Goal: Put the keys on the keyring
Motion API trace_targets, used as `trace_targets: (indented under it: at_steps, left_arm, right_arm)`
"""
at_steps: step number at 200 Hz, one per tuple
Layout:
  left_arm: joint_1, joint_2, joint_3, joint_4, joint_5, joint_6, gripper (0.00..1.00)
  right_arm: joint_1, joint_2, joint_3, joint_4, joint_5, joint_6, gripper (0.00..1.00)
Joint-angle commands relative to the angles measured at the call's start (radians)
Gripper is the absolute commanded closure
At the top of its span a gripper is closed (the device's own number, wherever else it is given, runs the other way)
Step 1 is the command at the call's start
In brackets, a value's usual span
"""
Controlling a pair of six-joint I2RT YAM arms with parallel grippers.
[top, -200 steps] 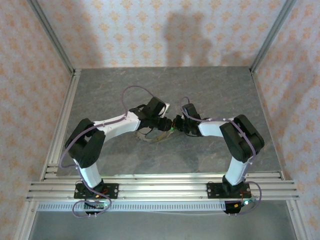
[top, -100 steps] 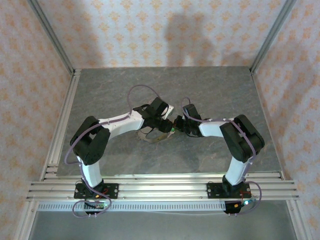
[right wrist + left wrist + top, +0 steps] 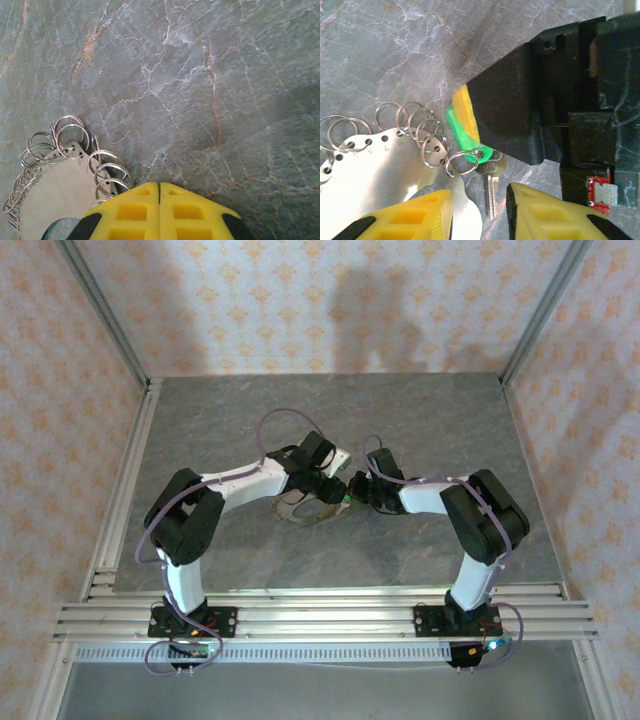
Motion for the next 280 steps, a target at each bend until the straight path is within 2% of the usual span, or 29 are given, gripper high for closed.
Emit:
trace_targets:
  at_steps: [1,27,47,127,181,244,280]
  left_arm:
    - [-0.015,0.014,-0.088,0.191,0.071,-0.059,0.65]
    - [0.019,-0.045,-0.183,0.33,0.066,-0.146,0.62]
    - [0.035,-0.078,-0.226,0.375,0.054,-0.166,0.59]
    - [0.037,-0.014,-0.134,0.23,0.125,-0.04,0.6]
    - [0.037,0.035,-0.108,0.243,0.133,-0.03,0.62]
    - [0.062,-0.033,-0.208,0.42,0.113,-0.137,0.62]
    - [0.077,-0.144,-0.281,0.513,0.037,-0.222,0.61]
  right_arm:
    - [0.008,-0.014,-0.022,-0.072,0.051,0.003,1.0]
    - [0.008,-0.016,-0.022,-0.073,0.052,0.003,1.0]
    - [0.008,-0.017,-0.022,-0.073,0.054,0.003,1.0]
    - [0.007,-0.016,-0.012,-0.082,0.058,0.008,1.0]
    - [-0.004,-0.04,-0.015,-0.08,0.049,0.032,1.0]
    - [-0.03,-0.181,0.012,-0.151,0.058,0.019,1.0]
    - [-0.037,-0.268,0.066,-0.208,0.045,-0.052,1.0]
